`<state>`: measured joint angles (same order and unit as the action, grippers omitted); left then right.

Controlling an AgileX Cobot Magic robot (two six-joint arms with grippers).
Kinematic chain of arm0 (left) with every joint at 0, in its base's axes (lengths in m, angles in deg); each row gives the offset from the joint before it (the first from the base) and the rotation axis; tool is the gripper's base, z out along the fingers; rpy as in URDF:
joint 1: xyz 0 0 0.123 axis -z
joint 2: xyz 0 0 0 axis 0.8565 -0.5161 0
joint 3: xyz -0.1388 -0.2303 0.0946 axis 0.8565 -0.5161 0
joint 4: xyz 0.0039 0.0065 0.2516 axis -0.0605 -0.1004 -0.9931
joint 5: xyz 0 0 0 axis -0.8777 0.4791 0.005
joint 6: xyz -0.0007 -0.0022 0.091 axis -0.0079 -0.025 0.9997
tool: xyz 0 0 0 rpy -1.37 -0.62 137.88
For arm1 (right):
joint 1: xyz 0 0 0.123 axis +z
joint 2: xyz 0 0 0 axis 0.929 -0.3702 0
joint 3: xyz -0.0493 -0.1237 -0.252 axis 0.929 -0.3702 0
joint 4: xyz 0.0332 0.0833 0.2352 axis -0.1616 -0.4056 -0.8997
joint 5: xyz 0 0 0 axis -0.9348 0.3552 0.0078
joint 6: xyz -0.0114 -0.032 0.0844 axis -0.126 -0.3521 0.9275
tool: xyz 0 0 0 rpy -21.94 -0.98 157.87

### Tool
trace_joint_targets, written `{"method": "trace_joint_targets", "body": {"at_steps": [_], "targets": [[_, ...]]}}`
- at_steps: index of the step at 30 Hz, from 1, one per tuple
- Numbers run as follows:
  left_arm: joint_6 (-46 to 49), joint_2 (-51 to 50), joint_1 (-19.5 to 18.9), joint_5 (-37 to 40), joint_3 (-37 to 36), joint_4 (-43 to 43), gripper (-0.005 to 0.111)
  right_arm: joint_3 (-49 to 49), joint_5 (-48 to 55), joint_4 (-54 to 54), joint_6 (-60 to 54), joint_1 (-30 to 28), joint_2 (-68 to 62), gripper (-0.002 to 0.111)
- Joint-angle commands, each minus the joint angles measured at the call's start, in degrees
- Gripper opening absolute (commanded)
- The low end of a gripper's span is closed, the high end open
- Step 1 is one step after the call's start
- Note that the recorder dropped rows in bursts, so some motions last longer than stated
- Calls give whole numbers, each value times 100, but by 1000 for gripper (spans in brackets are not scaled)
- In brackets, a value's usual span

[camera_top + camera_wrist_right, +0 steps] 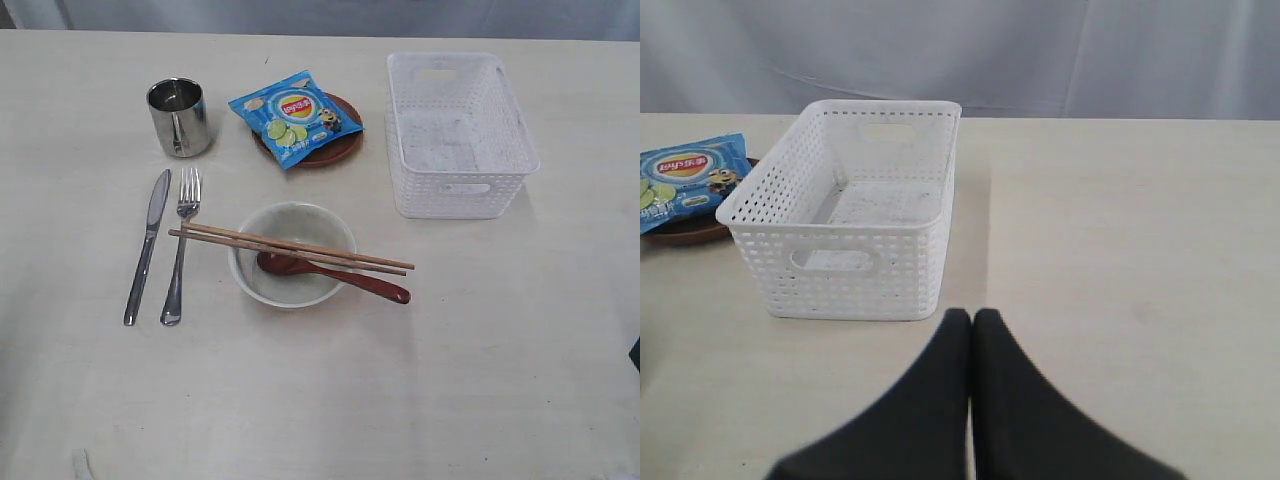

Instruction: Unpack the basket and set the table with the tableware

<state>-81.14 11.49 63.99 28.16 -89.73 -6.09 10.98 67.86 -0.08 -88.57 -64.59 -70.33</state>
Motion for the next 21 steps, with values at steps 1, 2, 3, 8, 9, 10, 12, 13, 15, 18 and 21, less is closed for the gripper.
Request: {"method": "trace_joint_targets", "body": {"at_steps": [1,2,3,8,9,10,12,13,15,18,21], "targets": [[-13,11,29,-3,-13,-26,0,-17,-14,15,0,-10,40,0],[-13,11,29,-3,-13,-26,0,-17,-14,15,0,-10,40,0],[-13,11,29,-3,-13,-26,0,-17,-14,15,0,-10,40,0],[-13,11,29,-3,-13,-26,0,-17,-14,15,62,-10,40,0],[-13,11,29,-3,-13,-26,0,-17,-14,15,62,-10,40,0],[-13,11,29,-3,-13,-26,0,-17,-14,15,62,-10,40,0],[-13,11,29,-3,-13,-26,0,-17,-14,15,62,-10,40,0],[-13,11,29,-3,-13,-26,0,-17,-14,15,62,-10,40,0],[-13,11,29,-3,-13,-26,0,-17,-14,15,62,-10,40,0],[-13,11,29,-3,-13,-26,0,-17,-14,15,62,-10,40,0],[-13,11,29,-3,-13,-26,0,-17,-14,15,62,-10,40,0]]}}
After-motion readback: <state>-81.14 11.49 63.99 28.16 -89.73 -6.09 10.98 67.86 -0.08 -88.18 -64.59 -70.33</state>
